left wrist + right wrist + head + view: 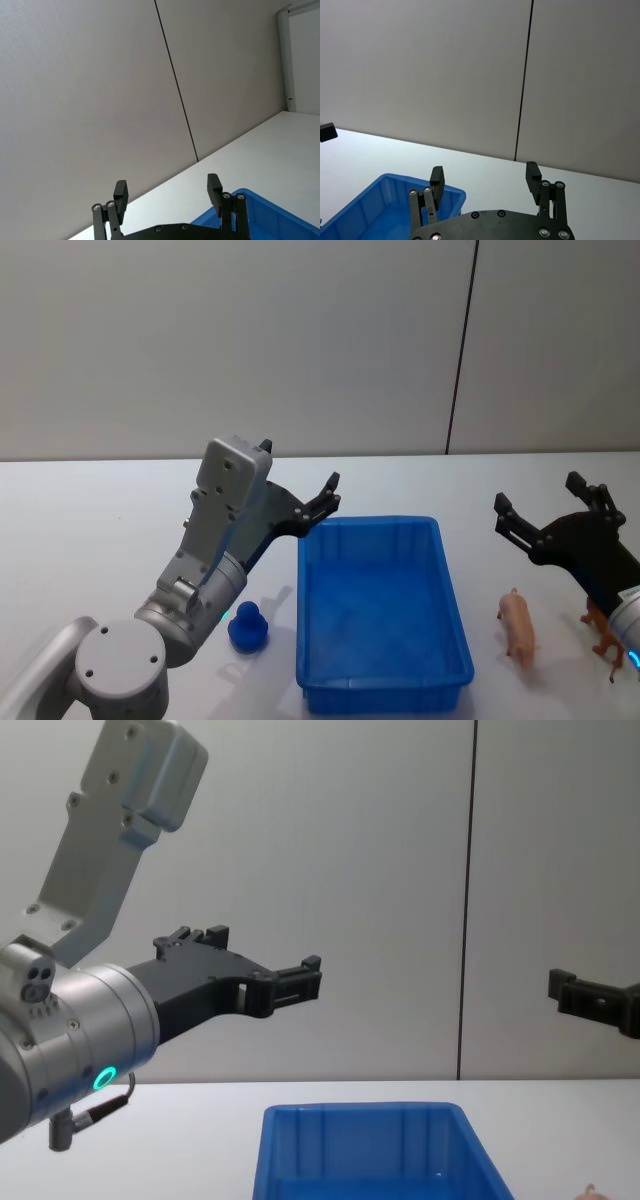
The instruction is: Pick up the two dolls from the table and place them into the box.
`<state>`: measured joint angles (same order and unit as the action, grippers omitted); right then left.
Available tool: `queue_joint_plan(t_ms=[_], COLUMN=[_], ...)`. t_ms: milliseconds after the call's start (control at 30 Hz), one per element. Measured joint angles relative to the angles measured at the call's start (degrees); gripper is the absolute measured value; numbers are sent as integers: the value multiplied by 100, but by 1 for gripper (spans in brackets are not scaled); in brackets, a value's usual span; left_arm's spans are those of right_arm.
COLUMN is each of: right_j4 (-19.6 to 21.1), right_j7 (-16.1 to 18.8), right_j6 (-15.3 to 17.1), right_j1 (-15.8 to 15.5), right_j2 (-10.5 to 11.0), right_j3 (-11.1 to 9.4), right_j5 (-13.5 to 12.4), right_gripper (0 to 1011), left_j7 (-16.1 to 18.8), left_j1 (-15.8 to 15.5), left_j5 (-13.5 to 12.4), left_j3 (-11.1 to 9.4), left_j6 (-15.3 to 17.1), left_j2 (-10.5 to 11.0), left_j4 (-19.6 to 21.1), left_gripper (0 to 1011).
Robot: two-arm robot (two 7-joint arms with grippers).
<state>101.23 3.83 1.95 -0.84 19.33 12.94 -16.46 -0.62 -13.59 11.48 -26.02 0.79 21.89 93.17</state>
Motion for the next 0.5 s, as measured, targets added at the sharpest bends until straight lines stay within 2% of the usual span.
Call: queue_joint_plan(t_ms=[500], right_j4=[0], right_j7=[0], right_j6=[0], right_j1=[0], right_j2=[0], right_j3=[0], right_j5=[0], right_gripper=[1001], left_j7=[0], left_j1=[0], left_j5=[0], left_j3=[0], left_j6=[0], left_j2=[0], left_j4=[0], left_gripper=[1001])
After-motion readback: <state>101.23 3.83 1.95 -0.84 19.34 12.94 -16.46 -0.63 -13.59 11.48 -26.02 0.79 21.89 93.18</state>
